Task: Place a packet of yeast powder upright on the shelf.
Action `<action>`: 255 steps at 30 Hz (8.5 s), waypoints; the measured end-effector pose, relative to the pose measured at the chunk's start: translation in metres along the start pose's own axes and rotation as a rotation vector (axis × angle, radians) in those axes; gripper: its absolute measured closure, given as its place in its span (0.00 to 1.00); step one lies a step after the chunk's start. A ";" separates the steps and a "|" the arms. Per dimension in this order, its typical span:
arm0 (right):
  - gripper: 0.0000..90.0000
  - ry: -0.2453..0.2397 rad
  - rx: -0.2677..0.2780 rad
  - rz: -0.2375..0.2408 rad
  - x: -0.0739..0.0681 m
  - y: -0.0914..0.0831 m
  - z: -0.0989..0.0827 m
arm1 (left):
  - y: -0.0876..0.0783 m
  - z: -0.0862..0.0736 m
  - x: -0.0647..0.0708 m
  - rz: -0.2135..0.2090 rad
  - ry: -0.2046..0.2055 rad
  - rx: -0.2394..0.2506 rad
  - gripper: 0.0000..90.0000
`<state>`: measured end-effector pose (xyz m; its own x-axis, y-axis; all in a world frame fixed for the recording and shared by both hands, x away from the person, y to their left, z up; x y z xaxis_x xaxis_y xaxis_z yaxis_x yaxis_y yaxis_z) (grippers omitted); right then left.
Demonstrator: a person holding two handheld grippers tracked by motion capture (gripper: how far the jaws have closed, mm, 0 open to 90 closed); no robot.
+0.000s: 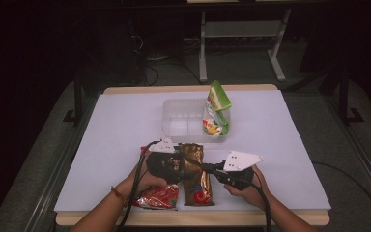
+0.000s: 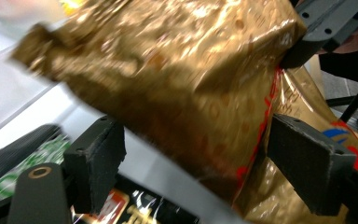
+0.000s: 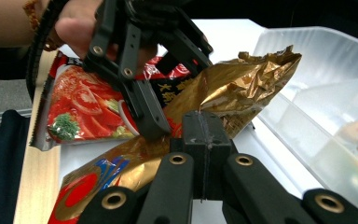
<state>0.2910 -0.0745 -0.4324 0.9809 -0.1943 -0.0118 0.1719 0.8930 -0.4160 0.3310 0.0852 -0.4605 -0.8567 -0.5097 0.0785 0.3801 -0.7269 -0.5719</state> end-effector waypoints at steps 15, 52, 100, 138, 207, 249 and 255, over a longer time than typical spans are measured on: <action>1.00 0.006 0.000 -0.059 0.008 -0.003 -0.001 | -0.029 0.019 0.003 0.006 0.019 0.181 0.67; 0.40 0.095 -0.125 -0.284 0.043 -0.053 -0.025 | -0.059 0.040 -0.001 0.153 -0.012 0.325 0.86; 0.22 0.199 -0.098 -0.286 0.031 -0.067 -0.069 | -0.059 0.096 -0.080 0.459 -0.203 0.385 0.87; 0.24 0.201 -0.127 -0.268 0.029 -0.065 -0.075 | 0.002 0.137 -0.098 0.805 -0.299 0.254 0.88; 0.24 0.191 -0.154 -0.250 0.029 -0.062 -0.077 | 0.030 0.117 -0.069 0.611 -0.226 0.227 0.66; 0.25 0.211 -0.151 -0.269 0.036 -0.062 -0.076 | -0.070 0.064 -0.045 0.474 0.076 0.197 0.32; 0.25 0.213 -0.156 -0.268 0.036 -0.060 -0.077 | -0.090 0.033 -0.051 0.465 0.113 0.151 0.28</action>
<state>0.3089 -0.1663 -0.4779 0.8591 -0.5075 -0.0661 0.3875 0.7294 -0.5637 0.3521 0.1617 -0.3856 -0.6142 -0.7484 -0.2501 0.7695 -0.4977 -0.4002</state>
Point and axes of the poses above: each handheld gripper's, and its own axes: y roughly forward along the jaws, z roughly out of its top, x roughly to its right, the point moved 6 cm from there along y, roughly forward along the jaws, and after that the axes turned 14 degrees about z, right-handed, at the moved point
